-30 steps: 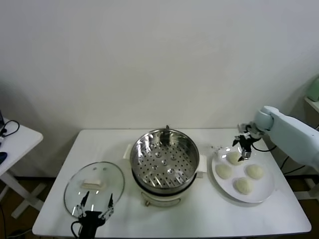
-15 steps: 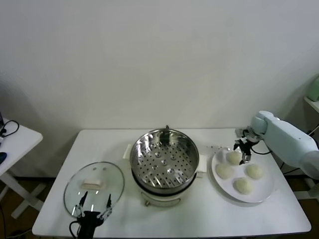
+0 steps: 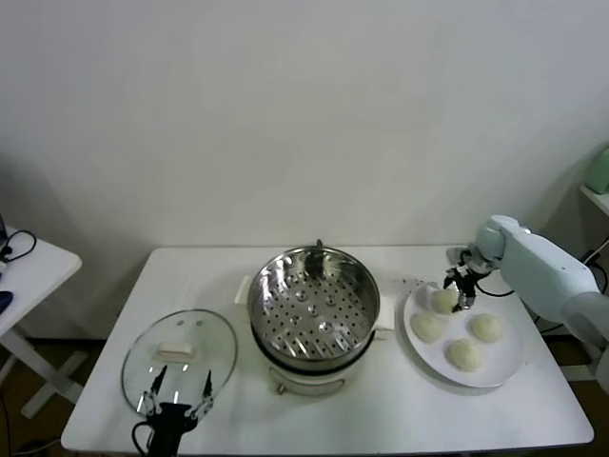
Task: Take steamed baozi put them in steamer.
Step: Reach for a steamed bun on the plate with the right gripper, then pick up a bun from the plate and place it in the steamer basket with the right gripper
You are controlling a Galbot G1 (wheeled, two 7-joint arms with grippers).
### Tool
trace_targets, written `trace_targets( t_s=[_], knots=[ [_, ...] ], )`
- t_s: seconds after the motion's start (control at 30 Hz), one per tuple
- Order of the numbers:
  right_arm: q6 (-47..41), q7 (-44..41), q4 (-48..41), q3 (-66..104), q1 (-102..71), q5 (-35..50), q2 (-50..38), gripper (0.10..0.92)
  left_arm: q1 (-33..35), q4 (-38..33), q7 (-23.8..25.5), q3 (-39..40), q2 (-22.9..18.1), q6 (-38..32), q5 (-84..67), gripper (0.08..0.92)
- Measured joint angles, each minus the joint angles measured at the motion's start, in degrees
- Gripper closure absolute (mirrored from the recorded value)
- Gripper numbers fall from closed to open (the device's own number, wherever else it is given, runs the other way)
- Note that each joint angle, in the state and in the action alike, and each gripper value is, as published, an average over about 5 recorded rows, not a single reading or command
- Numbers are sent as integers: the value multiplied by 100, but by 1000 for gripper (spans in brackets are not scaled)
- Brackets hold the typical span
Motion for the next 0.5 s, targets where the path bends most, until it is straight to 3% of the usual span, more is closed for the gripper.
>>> trace_targets(
  t_s=[0.27, 0.5],
  knots=[
    [88, -12, 339, -280, 367, 258, -158, 448, 31, -45, -5, -66, -10, 1, 2, 177],
    [297, -81, 1281, -1297, 1647, 960, -416, 448, 66, -92, -13, -145, -40, -1, 10, 177]
  ],
)
